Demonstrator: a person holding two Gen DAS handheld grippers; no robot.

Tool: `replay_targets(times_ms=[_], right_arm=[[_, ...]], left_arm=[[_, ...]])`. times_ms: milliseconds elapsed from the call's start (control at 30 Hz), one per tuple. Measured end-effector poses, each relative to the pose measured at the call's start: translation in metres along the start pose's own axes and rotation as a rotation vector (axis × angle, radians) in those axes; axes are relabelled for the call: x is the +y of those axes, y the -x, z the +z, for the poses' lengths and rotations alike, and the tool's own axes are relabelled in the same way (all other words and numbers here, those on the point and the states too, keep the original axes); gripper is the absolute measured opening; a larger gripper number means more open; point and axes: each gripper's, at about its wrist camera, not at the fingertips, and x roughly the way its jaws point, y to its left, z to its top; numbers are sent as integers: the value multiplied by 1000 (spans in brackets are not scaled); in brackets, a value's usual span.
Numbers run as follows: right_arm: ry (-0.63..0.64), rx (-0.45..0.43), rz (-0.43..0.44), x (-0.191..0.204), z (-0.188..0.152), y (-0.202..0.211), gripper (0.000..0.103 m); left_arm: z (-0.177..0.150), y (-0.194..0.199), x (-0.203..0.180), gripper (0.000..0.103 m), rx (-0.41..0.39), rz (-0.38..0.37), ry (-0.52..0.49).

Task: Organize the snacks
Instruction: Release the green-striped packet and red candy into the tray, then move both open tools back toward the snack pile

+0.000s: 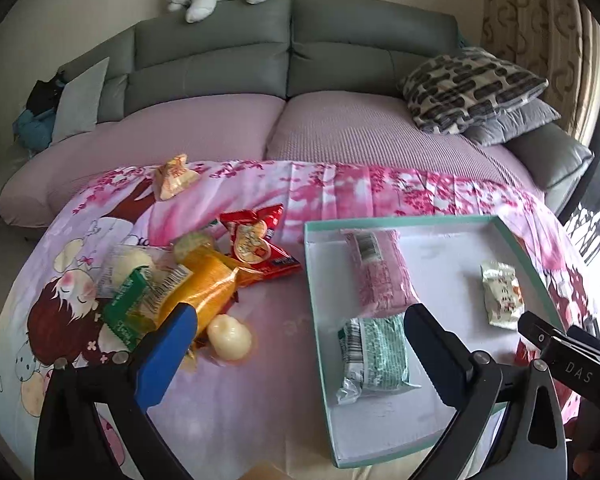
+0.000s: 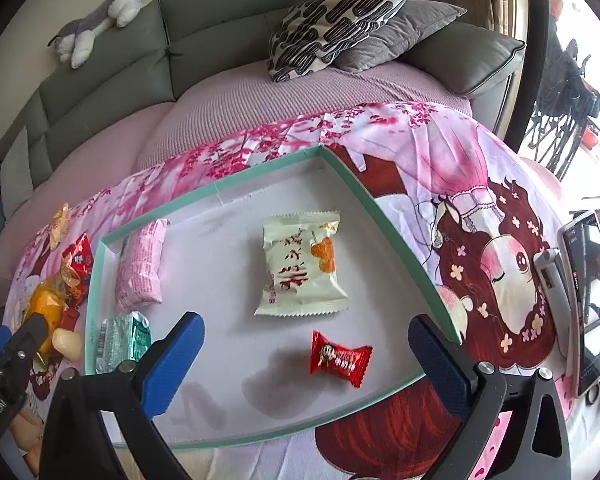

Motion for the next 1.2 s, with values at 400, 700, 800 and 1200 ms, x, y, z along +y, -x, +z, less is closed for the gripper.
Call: replay_targets(times_ms=[400, 700, 800, 1200], right_arm=[[-37, -16, 45, -4, 5, 9, 103], [23, -25, 57, 13, 3, 23, 103], [41, -43, 69, 19, 4, 31, 103], [145, -21, 124, 75, -4, 27, 103]], left_arm=[[16, 29, 9, 103, -19, 36, 12], [23, 44, 31, 103, -31, 65, 85], [23, 38, 43, 103, -3, 92, 118], [18, 17, 107, 103, 16, 182, 266]])
